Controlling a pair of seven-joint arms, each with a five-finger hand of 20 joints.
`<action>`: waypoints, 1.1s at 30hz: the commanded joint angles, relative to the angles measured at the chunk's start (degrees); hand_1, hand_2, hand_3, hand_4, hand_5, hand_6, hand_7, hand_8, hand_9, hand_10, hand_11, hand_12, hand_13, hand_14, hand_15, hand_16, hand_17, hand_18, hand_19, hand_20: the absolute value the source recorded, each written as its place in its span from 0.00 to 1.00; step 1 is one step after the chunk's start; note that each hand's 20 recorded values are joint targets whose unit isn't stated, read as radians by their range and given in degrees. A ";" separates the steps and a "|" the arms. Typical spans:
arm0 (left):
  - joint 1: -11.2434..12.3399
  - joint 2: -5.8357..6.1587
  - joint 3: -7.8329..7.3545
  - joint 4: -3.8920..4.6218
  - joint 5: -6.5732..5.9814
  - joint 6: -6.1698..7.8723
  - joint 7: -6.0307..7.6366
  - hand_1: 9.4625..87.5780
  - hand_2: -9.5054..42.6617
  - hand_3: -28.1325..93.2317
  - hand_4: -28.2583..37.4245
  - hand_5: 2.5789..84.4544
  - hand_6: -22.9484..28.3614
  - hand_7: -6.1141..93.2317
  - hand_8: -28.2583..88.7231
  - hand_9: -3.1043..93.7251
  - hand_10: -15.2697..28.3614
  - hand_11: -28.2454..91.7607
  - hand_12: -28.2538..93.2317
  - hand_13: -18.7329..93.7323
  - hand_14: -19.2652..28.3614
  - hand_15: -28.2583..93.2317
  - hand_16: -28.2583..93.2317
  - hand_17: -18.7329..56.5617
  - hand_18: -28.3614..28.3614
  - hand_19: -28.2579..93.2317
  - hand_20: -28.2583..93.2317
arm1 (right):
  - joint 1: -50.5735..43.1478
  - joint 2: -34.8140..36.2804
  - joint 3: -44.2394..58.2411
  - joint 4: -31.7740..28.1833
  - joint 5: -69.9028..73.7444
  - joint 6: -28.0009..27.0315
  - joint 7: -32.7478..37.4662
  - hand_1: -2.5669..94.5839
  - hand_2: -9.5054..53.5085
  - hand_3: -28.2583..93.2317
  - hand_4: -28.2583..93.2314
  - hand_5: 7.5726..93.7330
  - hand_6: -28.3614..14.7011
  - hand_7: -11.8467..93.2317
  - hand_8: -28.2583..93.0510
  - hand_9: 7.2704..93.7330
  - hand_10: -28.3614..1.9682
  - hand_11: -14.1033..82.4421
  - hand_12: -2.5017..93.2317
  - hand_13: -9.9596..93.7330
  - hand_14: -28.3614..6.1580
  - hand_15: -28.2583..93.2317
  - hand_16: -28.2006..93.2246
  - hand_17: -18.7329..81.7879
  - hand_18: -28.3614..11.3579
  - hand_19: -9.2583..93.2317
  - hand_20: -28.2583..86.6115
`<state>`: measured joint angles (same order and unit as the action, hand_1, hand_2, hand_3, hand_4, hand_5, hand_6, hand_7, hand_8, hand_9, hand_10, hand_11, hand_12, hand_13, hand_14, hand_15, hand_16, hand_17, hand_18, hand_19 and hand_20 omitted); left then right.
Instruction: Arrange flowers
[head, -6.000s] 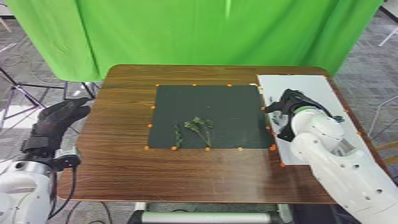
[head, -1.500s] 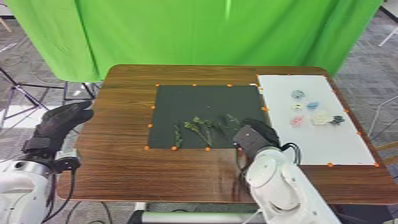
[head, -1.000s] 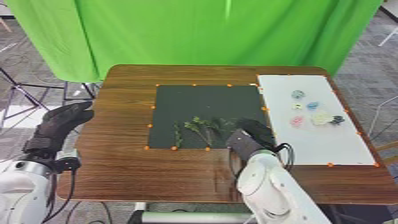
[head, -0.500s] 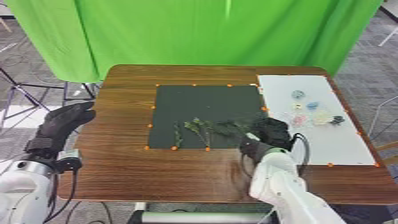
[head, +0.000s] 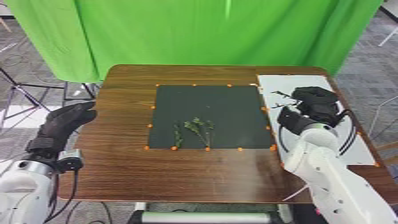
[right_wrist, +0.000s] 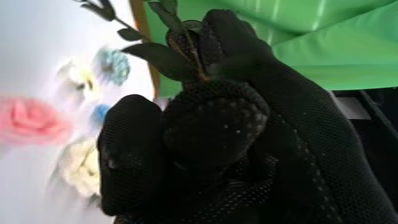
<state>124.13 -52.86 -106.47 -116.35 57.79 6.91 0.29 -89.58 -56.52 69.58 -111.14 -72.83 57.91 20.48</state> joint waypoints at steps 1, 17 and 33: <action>-0.05 0.16 0.23 -0.04 0.26 -0.96 -0.70 0.29 0.29 0.73 0.13 0.51 0.52 0.21 0.17 0.51 0.67 0.42 0.32 0.49 0.77 0.36 0.22 0.29 0.69 0.32 0.34 | 0.65 0.96 -1.37 -0.79 3.19 6.62 -2.45 0.76 0.00 0.67 0.17 0.77 0.56 0.50 0.25 0.98 0.52 0.22 0.40 1.00 0.82 0.69 0.39 0.96 0.64 0.85 0.65; -0.41 0.22 0.58 0.22 0.30 -1.49 -0.94 0.29 0.29 0.73 0.13 0.51 0.52 0.21 0.17 0.51 0.67 0.42 0.32 0.49 0.77 0.36 0.22 0.29 0.69 0.32 0.34 | -0.78 -2.27 1.43 -0.79 -1.19 3.61 -0.27 0.75 0.00 0.67 0.17 0.78 0.57 0.49 0.25 0.98 0.53 0.22 0.40 1.00 0.82 0.70 0.39 0.96 0.64 0.85 0.65; -0.52 0.13 0.79 0.33 0.29 -1.36 -0.49 0.29 0.28 0.73 0.13 0.51 0.52 0.21 0.17 0.51 0.67 0.42 0.32 0.49 0.77 0.36 0.22 0.29 0.69 0.32 0.34 | 0.88 1.43 -1.80 -0.79 3.90 7.06 -2.84 0.76 0.00 0.66 0.16 0.78 0.58 0.48 0.26 0.98 0.54 0.22 0.40 1.00 0.82 0.69 0.39 0.96 0.63 0.86 0.65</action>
<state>123.43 -52.68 -105.83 -116.20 57.88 6.08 -0.02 -89.63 -57.16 69.08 -111.51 -71.16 57.92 19.22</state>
